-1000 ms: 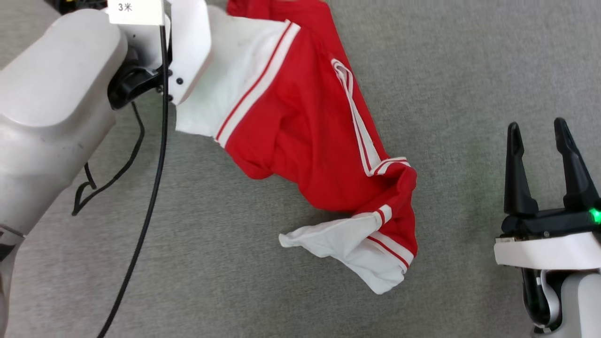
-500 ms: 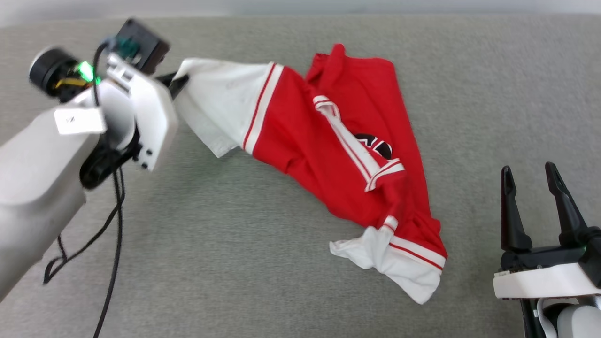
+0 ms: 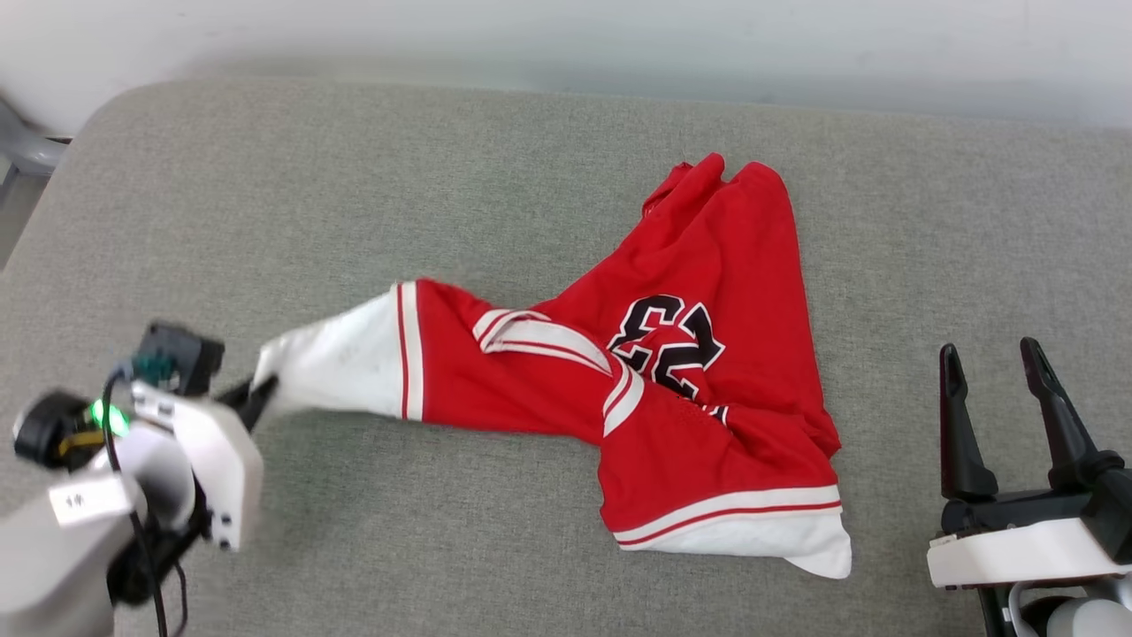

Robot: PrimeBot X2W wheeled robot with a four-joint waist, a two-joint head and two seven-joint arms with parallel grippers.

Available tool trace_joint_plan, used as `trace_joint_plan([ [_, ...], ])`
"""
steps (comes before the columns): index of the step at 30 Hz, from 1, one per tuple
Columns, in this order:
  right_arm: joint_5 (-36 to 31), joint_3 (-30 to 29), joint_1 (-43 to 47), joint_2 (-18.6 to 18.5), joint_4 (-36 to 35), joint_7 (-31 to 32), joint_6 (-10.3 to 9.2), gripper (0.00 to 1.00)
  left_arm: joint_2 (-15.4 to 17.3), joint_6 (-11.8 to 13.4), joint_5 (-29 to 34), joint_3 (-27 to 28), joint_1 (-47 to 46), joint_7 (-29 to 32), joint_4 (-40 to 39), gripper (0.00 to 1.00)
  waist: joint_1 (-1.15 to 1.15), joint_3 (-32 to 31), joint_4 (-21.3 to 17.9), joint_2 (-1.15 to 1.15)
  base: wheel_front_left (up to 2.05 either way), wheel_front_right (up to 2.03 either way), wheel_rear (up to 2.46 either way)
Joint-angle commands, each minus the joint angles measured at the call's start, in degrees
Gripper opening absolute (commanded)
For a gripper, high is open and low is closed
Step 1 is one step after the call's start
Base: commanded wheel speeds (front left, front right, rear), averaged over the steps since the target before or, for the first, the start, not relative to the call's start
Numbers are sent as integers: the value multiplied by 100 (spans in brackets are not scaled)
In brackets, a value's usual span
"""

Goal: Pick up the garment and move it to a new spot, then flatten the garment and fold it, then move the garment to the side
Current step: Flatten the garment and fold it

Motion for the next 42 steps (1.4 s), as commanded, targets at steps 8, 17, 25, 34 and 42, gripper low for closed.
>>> trace_joint_plan([
  [8,-64,-39,175,7,49,-11,-6,100,-172,209,-647,-33,1316,-637,188,0,1,-82,11,0,0,0,0],
  [17,-69,-51,263,7,145,-11,-6,100,-483,168,-930,45,1731,-1006,649,100,1,-308,10,0,0,0,0],
  [25,-6,-92,445,7,202,-11,-6,100,-589,885,-461,722,1862,-1583,333,100,1,-734,68,0,0,0,0],
  [34,-62,-172,582,6,89,-10,-6,100,-1069,1841,1313,2465,2886,-1588,-955,100,1,-1077,125,0,0,0,0],
  [42,-140,-191,403,7,-96,-11,-6,100,-1698,2183,2530,3493,3840,-1588,-1718,100,1,-1209,147,0,0,0,0],
])
